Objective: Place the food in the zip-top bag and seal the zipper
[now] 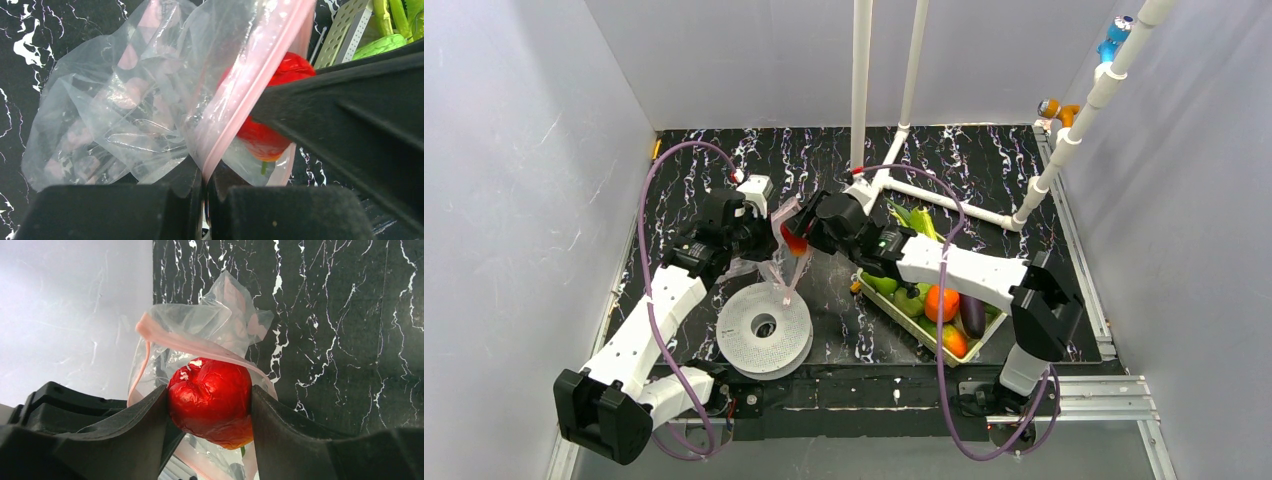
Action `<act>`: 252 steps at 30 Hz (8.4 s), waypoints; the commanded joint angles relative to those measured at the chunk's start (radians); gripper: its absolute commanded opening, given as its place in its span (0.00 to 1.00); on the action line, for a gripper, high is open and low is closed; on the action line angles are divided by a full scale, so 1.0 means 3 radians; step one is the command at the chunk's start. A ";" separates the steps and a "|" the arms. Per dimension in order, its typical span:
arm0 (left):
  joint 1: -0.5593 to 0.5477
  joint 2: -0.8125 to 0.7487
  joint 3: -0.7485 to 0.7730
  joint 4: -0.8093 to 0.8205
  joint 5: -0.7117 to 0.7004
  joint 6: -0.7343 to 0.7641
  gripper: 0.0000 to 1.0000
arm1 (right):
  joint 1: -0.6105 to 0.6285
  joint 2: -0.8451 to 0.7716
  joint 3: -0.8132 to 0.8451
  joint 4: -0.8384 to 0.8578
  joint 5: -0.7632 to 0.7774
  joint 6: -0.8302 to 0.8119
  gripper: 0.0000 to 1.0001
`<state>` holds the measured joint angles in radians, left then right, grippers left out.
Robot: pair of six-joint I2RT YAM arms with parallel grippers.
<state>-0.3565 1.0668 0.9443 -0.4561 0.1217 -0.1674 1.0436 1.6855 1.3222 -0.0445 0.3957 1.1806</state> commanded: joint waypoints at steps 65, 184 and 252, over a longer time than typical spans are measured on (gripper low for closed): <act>-0.0009 -0.0593 -0.0077 0.0024 -0.0725 0.0135 0.00 | -0.0426 0.0006 0.0815 -0.0503 -0.2388 -0.0424 0.01; -0.0049 -0.0170 0.0058 -0.0224 -0.0689 0.0098 0.00 | -0.0344 -0.1280 -0.0102 0.0024 -0.2302 -0.1819 0.01; -0.0052 -0.0324 0.0022 -0.0183 -0.0742 0.0016 0.00 | -0.0078 -0.0067 0.1126 -0.1591 -0.1168 -0.2196 0.64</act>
<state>-0.3687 0.9696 0.9371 -0.5022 -0.0666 -0.1575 1.0222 1.8315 1.7078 -0.4574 0.0187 0.5565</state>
